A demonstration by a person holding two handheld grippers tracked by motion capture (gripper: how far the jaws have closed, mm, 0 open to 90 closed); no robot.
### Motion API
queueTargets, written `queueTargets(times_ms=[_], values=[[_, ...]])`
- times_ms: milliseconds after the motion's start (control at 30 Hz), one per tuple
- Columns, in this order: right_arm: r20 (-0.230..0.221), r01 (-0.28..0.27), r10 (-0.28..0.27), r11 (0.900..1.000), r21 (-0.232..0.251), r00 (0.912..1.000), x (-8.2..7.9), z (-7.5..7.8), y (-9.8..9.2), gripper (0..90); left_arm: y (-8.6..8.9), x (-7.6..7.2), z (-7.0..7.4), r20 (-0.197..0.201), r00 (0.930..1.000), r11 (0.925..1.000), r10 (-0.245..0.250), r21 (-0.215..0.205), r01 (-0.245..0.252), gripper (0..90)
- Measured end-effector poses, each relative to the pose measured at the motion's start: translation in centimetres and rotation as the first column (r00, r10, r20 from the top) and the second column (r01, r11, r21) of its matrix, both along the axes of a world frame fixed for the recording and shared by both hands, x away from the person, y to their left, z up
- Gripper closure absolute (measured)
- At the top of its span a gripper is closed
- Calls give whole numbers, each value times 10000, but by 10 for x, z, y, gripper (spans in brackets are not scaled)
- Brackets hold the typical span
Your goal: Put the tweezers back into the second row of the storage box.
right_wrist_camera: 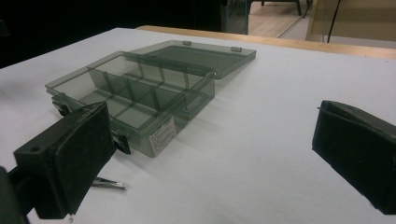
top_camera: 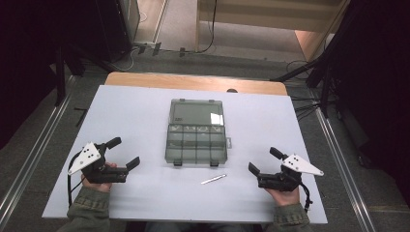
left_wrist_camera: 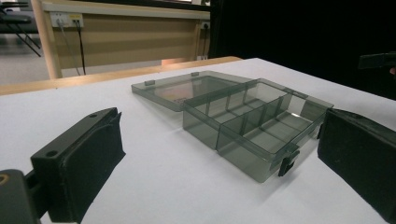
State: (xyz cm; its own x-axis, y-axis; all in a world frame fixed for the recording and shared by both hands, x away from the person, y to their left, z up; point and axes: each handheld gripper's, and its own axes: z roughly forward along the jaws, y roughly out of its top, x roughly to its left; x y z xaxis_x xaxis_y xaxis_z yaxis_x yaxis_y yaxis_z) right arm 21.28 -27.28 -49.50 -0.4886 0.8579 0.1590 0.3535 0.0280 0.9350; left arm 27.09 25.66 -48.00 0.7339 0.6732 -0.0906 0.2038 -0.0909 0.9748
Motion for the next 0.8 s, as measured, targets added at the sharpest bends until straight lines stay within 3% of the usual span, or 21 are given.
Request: queueTargets(times_ms=[367, 633, 800], values=[[-289, -434, 430, 9990, -128, 9987, 4, 3, 7, 0, -1, 0, 0, -31, 10000, 10000, -25, 49, 25, 0], [-336, -986, 967, 9932, -622, 9947, 12, 10, 20, 0, -1, 0, -1, -62, 10000, 9999, -42, 107, 43, 0], [-616, -1404, 1353, 9862, -883, 9889, 18, 14, 26, 0, -2, 0, -1, -87, 9999, 9999, -63, 120, 64, 0]])
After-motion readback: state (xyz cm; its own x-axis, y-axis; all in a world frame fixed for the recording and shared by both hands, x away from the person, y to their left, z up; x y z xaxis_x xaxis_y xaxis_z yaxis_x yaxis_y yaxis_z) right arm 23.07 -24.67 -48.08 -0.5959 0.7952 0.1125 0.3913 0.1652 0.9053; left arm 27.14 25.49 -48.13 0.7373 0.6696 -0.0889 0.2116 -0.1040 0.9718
